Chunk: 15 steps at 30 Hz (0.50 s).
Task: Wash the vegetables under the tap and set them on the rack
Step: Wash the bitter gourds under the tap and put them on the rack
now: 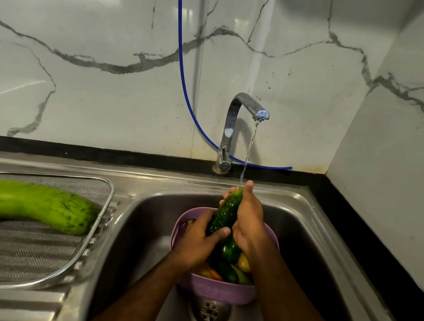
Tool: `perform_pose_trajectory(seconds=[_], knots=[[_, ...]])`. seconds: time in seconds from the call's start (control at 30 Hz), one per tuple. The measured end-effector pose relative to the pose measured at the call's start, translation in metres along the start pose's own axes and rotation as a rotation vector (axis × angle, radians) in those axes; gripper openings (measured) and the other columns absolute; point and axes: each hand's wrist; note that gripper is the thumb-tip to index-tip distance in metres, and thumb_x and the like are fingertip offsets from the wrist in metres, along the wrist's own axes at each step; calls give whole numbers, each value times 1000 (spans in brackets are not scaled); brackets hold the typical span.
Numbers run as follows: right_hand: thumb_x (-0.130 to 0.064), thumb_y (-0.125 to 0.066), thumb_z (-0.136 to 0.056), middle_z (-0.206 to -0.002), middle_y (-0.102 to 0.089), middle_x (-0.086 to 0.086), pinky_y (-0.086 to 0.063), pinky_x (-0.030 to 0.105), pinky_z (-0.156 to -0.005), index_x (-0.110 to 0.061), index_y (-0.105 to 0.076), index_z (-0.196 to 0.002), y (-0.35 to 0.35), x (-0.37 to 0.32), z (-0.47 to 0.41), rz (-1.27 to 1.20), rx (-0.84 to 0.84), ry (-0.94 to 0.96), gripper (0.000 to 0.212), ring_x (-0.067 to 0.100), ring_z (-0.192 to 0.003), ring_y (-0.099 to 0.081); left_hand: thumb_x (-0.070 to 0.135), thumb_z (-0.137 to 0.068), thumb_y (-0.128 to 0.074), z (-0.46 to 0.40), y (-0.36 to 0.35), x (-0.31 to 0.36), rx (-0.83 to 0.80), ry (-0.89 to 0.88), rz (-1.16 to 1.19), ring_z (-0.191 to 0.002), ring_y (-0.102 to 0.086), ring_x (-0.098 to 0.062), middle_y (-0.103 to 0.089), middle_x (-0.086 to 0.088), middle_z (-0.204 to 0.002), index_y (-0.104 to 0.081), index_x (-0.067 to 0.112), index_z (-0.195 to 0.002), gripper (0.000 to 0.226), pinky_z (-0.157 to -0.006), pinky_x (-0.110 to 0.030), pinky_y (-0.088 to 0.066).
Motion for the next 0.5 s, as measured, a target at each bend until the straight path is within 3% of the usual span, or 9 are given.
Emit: perform_pose_trajectory(seconds=[0.07,0.17,0.23,0.33,0.43,0.5], knots=[[-52,-45,-105,-88,-70,12,-57,37,-76,-8,-68,-104,4,-3,-1,-44,-58,-29,50,24,-82,-69,23,-98,-60,1,-1,2,-64,24,156,-110,-68,-11,-72,3,-115,-58,27,-125,28,-93,-30,-56],[-37,-48,-108,-102,-69,16,-58,42,-86,-4,-63,-120,8,-4,1,-133,-185,-48,38,27,-91,-68,22,-101,-53,1,0,6,-126,125,370,-108,-69,-22,-73,-9,-116,-60,17,-127,27,-92,-35,-56],[-28,-48,-108,-109,-68,18,-58,40,-86,-4,-60,-130,10,-4,3,-129,-230,-35,35,27,-94,-67,29,-99,-52,1,1,10,-150,239,533,-89,-67,-33,-71,-21,-101,-62,8,-121,32,-76,-38,-56],[-31,-52,-106,-117,-66,19,-58,38,-86,-6,-65,-128,10,-4,5,-98,-226,-26,36,26,-99,-65,48,-96,-46,2,4,14,-187,421,647,-58,-56,-23,-61,-12,-71,-67,6,-96,47,-55,-31,-46],[-47,-50,-105,-114,-70,16,-57,38,-87,-5,-70,-121,9,-5,6,-74,-189,-32,49,26,-104,-67,55,-99,-38,2,7,18,-225,439,689,-46,-50,-19,-54,-10,-64,-67,8,-86,57,-43,-24,-40],[-48,-46,-106,-107,-71,16,-60,39,-80,-6,-67,-124,8,-5,6,-135,-215,-39,50,25,-92,-70,56,-99,-37,2,8,22,-228,435,736,-43,-47,-17,-51,-10,-64,-67,8,-87,58,-38,-21,-38]])
Point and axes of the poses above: each hand's wrist, its own z-axis away from the middle knuckle, its own y-axis out of the back of the hand, x = y × z
